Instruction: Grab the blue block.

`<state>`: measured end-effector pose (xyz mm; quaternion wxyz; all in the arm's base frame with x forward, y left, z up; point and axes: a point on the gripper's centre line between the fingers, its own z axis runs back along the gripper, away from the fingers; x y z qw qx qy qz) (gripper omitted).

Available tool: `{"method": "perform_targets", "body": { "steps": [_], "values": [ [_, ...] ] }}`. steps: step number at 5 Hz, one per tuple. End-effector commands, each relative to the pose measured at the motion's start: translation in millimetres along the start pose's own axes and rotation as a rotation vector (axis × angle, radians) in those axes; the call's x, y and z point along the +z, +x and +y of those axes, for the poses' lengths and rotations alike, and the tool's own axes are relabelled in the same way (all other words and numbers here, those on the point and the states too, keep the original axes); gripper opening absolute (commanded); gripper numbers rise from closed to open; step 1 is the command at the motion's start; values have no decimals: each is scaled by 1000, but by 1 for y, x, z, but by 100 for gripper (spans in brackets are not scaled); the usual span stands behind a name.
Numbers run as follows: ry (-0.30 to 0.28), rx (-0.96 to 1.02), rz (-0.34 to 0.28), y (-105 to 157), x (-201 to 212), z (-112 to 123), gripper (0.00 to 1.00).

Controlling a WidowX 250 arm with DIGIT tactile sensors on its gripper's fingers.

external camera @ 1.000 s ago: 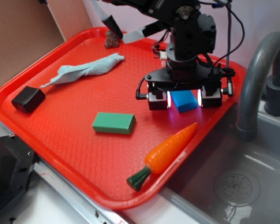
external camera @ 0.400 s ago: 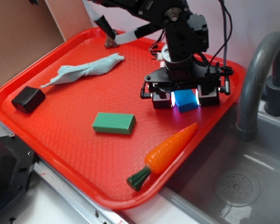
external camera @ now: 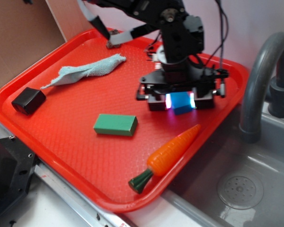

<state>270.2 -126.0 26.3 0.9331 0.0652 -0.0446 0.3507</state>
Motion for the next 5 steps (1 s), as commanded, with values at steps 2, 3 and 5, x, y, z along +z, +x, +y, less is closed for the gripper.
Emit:
{"method": "perform_targets", "body": {
  "steps": [2,3,5],
  "values": [
    [-198,-125,38,57,148,87,0],
    [-214,-99,38,61,165,117,0],
    [-227,-11,93,71,157,134,0]
  ]
}}
